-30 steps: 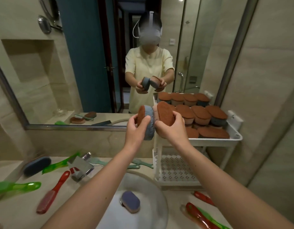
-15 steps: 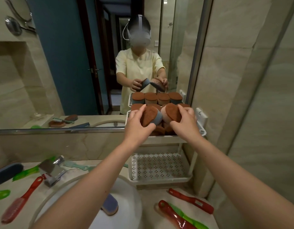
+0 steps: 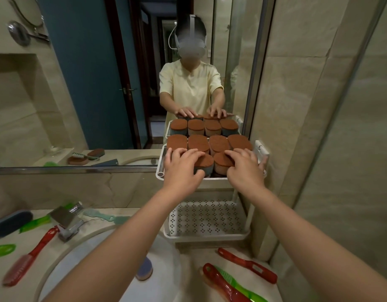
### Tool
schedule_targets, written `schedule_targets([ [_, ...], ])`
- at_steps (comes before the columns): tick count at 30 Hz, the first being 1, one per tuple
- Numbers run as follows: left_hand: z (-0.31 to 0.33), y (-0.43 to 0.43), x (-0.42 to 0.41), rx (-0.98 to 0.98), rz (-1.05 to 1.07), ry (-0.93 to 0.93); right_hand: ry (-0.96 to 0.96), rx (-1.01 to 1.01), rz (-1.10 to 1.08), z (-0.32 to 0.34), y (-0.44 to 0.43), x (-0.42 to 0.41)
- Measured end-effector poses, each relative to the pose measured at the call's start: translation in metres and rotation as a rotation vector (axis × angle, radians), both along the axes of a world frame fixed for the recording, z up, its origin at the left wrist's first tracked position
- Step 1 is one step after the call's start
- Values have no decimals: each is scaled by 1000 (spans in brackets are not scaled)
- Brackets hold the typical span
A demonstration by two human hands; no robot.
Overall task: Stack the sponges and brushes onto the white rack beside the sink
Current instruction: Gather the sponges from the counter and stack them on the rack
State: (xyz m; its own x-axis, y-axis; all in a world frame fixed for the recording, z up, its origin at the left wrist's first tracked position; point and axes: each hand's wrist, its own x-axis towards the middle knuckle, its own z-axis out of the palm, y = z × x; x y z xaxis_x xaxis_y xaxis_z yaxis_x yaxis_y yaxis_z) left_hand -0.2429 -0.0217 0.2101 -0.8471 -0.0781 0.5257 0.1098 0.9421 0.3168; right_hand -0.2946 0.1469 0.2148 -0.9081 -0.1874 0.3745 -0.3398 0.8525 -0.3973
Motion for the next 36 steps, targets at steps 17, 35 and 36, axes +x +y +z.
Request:
schedule_targets([
  [17,-14,-7,24,86,9,109,201,-159,156,-7,-24,33],
  [35,-90,-131,130,528,220,120,-86,-506,659,-68,-183,122],
  [36,-98,-139,135,526,229,86,-119,-489,647,-79,-189,125],
])
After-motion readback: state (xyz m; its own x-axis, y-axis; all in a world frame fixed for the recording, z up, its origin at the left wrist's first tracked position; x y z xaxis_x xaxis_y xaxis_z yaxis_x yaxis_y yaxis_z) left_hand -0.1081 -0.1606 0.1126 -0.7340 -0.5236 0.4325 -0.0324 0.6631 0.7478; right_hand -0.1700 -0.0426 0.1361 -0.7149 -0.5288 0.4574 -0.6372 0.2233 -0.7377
